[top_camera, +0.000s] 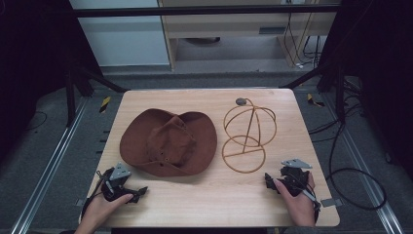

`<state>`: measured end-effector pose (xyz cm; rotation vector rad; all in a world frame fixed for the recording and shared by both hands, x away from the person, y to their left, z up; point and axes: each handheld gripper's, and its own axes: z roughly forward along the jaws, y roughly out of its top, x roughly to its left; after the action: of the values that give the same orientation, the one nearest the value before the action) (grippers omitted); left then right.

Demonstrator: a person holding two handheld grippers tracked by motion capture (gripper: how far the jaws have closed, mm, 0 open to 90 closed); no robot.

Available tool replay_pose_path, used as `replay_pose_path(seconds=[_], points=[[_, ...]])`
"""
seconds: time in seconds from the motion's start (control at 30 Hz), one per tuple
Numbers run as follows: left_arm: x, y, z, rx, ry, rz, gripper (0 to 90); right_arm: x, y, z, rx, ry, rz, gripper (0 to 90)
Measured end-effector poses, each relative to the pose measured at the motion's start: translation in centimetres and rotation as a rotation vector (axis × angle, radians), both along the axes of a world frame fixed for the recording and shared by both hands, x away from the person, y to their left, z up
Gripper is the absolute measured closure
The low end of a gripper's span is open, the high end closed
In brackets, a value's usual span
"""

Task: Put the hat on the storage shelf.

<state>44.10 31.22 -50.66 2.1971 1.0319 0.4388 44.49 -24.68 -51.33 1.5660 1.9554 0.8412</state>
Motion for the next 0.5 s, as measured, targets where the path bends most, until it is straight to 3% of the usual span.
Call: replay_pose_path(seconds=[0.3,0.5], points=[[-0.14,0.00,0.16,0.012,0.010,-0.017,0.0,0.01,-0.01,0.00,-0.001,-0.001,0.000,0.4],[-0.48,0.38,0.98,0.024,-0.003,-0.027,6.2,0.01,0.00,0.00,0.000,-0.001,0.000,0.4]])
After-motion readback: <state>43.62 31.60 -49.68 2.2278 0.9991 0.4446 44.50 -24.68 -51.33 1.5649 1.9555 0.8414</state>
